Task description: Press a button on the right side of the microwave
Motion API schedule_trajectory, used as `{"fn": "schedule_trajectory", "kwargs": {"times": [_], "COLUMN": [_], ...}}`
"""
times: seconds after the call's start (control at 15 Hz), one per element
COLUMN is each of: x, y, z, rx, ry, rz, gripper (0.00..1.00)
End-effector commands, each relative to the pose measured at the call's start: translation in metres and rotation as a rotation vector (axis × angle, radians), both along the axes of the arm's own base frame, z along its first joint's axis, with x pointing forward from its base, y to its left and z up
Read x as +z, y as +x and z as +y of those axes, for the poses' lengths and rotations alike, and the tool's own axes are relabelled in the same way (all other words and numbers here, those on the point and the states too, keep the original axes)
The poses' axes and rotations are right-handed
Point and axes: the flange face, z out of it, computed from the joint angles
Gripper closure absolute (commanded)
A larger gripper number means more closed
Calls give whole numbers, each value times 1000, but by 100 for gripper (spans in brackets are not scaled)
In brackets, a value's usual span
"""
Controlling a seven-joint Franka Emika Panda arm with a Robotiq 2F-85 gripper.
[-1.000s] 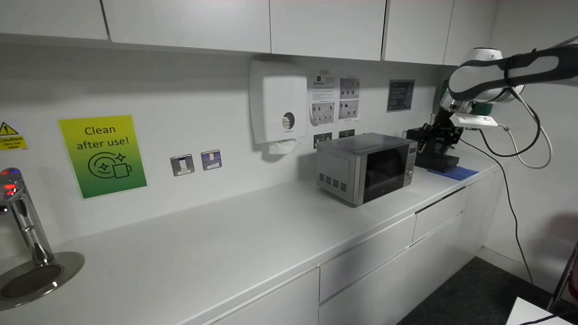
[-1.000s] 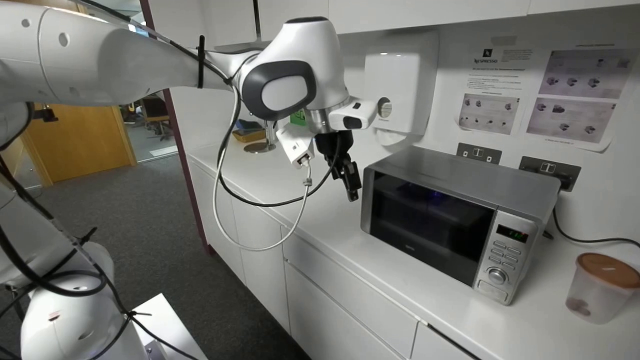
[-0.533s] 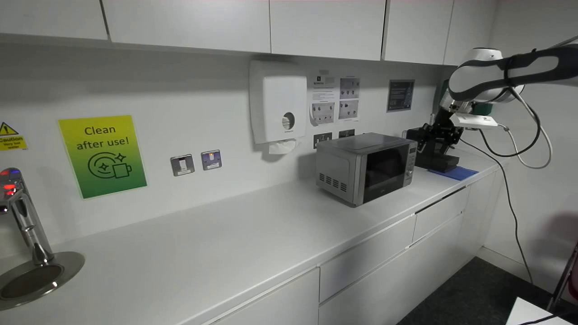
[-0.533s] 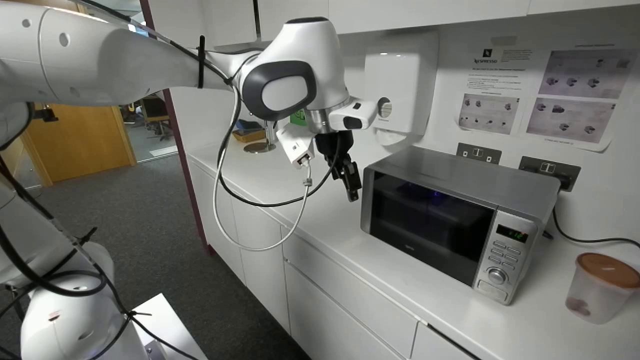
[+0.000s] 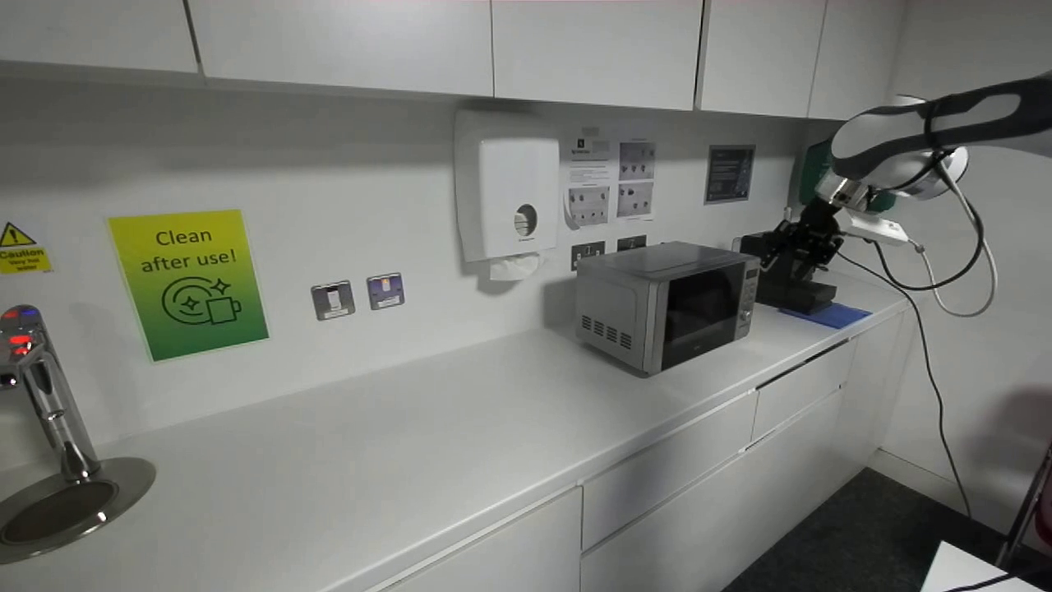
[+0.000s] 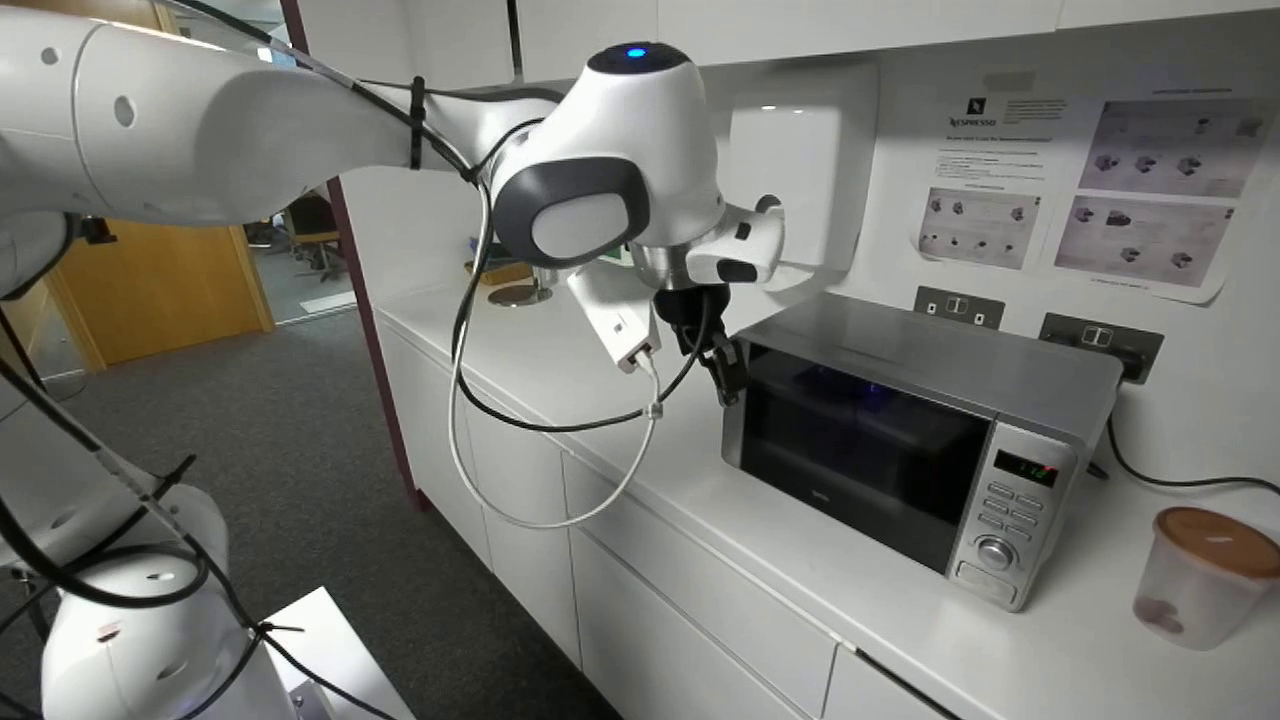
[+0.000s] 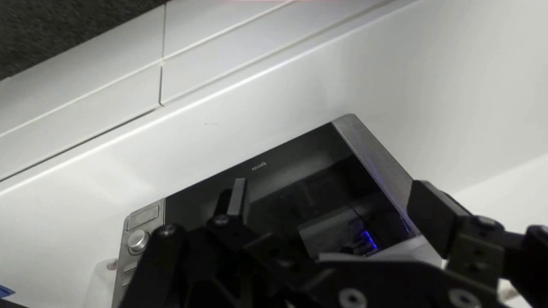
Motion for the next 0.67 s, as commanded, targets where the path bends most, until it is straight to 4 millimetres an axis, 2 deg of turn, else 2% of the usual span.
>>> {"fn": "schedule_trajectory", "kwargs": {"times": [0.0,0.13,0.27,0.4,0.53,0.6], "x": [-18,-30,-40,-48,-60,-60], "y": [-10,-15,-17,-16,-15,-19], "z": [-53,-79,-92,-98,-95,-91], "rx": [-17,-34,-45,-38,4,-33], "ry": [103,186,277,337,374,350], "rz": [-161,-228,-281,-311,-267,-270], "gripper": [0,0,0,0,0,0]}}
